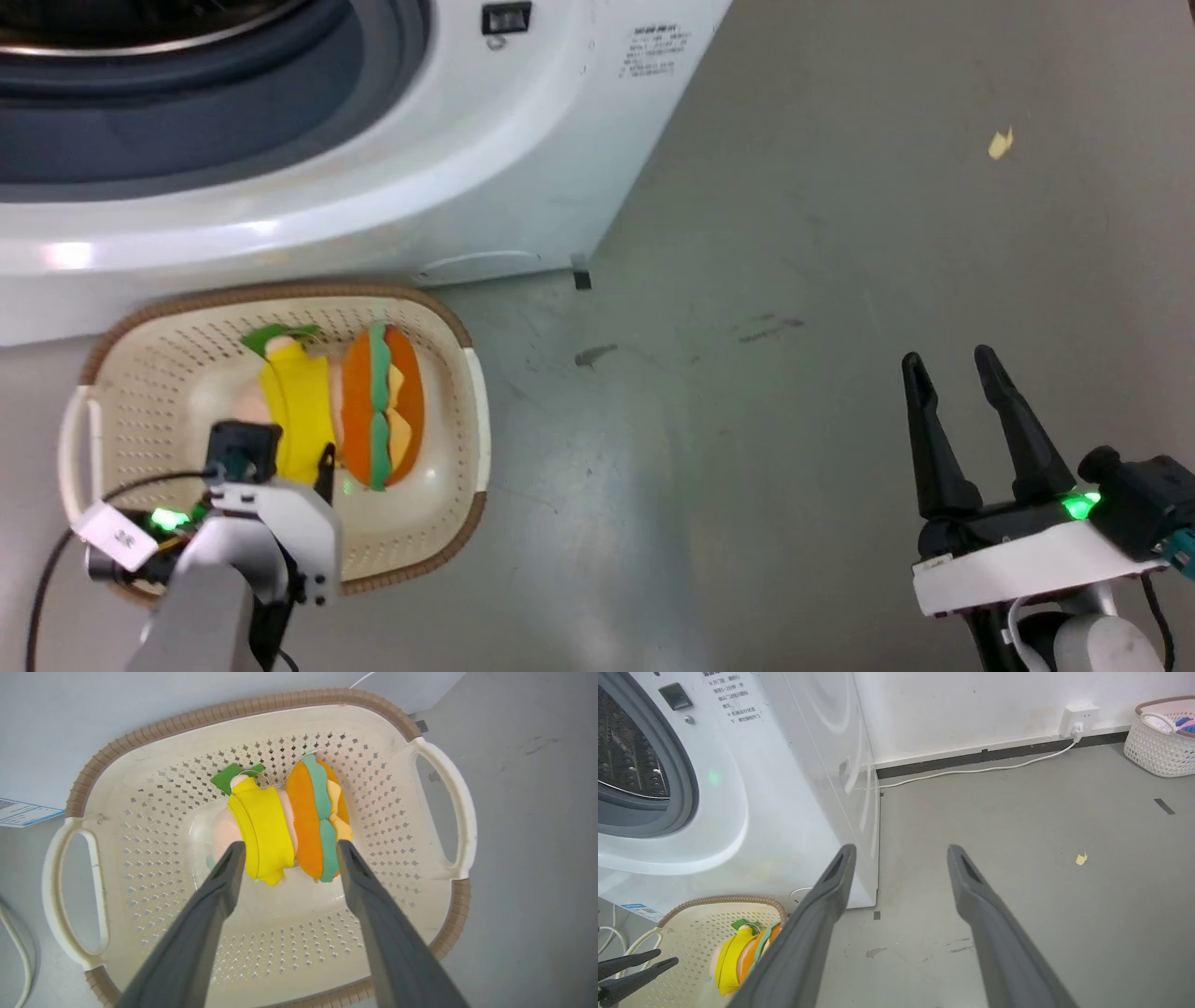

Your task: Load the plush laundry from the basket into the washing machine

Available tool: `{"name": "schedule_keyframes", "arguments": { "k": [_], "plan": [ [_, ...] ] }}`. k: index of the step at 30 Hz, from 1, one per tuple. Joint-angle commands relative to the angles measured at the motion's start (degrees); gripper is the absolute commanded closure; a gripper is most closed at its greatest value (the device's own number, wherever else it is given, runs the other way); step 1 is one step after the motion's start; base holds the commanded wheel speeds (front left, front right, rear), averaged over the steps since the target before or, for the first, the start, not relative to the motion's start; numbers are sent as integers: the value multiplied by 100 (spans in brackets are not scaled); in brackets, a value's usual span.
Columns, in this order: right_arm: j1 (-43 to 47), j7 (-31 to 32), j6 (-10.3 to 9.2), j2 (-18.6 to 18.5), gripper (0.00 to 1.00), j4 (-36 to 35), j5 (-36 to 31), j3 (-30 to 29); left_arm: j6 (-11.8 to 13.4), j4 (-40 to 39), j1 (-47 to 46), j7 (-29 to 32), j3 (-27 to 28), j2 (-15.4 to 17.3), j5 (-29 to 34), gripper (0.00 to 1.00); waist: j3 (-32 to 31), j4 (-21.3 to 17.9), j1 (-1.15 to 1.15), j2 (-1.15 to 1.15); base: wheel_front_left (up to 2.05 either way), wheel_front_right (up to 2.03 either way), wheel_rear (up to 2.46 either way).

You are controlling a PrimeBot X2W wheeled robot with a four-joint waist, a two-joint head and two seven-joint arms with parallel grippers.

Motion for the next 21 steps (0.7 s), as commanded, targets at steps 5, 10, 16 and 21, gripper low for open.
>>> {"name": "schedule_keyframes", "arguments": {
  "k": [5, 10, 16, 21],
  "plan": [
    [-171, -105, -2, -4, 0, -118, 179, 66, -38, 345, -425, 83, -21, 193, -128, 0, 366, -141, 0, 0, 10, 10, 10],
    [-190, -165, -3, -4, 0, -221, 318, 125, -82, 640, -712, 215, -15, 386, -242, 0, 676, -209, 0, 0, 11, 11, 11],
    [-194, -236, -3, -4, 0, -373, 413, 229, -155, 984, -1073, 339, -4, 644, -403, 0, 1042, -286, 0, 0, 11, 11, 11],
    [-195, -296, -3, -5, 0, -472, 496, 296, -233, 1226, -1382, 409, -104, 857, -465, 0, 1340, -350, 0, 0, 9, 9, 9]
  ]
}}
